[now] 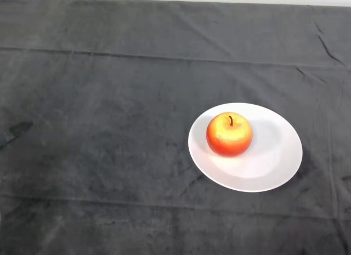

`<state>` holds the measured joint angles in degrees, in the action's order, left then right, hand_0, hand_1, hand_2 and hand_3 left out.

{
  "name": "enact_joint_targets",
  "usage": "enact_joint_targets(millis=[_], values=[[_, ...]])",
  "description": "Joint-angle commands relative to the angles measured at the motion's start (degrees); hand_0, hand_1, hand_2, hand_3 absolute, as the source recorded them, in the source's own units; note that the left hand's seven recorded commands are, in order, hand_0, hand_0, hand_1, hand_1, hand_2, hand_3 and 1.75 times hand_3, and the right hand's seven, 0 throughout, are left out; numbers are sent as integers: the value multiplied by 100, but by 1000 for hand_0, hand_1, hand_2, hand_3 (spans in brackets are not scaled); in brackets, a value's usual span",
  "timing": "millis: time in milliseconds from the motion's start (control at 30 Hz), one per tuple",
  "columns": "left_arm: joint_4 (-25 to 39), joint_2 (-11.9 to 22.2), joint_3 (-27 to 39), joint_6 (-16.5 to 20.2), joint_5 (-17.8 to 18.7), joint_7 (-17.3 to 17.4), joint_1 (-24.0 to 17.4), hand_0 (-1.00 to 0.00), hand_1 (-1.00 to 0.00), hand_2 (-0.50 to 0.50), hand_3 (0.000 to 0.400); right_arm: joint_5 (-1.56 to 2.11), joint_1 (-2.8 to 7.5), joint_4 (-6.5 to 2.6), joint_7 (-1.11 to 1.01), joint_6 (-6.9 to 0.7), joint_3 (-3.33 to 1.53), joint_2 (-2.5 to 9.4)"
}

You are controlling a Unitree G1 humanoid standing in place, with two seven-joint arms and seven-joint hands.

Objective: Move the apple to the plate

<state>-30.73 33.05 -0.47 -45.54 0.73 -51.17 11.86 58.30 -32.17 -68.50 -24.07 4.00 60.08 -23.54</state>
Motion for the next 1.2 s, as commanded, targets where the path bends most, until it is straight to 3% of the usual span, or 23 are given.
enact_joint_targets(millis=[33, 367, 1200], values=[[-250, -15, 237, -156, -96, 66, -46, 0, 0, 0, 0, 61, 45, 106, 1, 25, 73, -80], [-722, 132, 704, -433, -76, 254, 5, 0, 0, 0, 0, 63, 44, 101, -1, 26, 74, -82], [-1600, 31, 1393, -735, -544, 87, 360, 0, 0, 0, 0, 67, 37, 74, -15, 31, 80, -93]])
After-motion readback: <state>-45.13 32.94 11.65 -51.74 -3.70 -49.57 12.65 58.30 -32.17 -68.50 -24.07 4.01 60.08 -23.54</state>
